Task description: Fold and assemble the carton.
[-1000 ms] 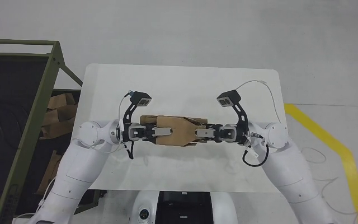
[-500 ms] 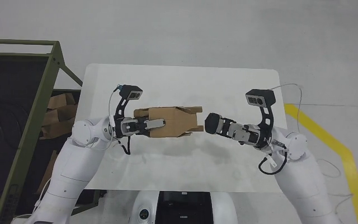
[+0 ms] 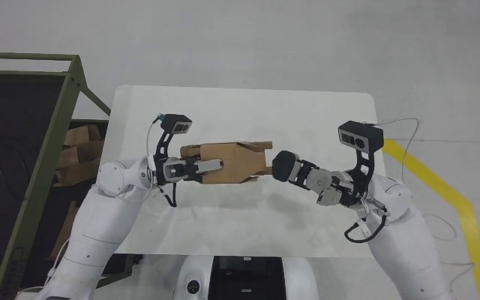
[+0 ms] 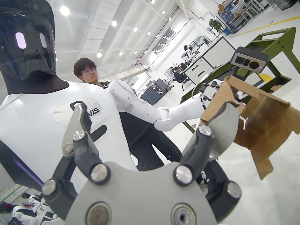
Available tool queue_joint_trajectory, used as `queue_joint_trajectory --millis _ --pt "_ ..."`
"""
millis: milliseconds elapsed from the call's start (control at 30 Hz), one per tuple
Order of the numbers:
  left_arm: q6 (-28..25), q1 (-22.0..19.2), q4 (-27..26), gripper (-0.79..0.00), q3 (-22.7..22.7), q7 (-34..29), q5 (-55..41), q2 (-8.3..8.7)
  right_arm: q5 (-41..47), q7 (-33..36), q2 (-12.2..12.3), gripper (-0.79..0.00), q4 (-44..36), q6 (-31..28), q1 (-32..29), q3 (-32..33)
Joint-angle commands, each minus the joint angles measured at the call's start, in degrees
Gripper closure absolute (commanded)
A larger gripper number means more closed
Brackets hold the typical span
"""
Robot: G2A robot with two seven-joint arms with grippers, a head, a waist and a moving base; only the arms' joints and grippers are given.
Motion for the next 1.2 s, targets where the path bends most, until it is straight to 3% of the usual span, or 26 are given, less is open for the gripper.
queue_joint_trajectory --millis 0,1167 --pt "0.06 0.0 -0.11 0.0 0.11 -0.06 0.1 0.0 -0.82 -0.31 -0.03 -0.785 -0.34 0.15 0.19 -0.38" --pt "-0.6 -1.18 -0.8 0.0 1.59 0.6 0.13 -0.19 -5.25 -2.93 -0.64 -0.785 4.71 3.8 4.98 -7.17"
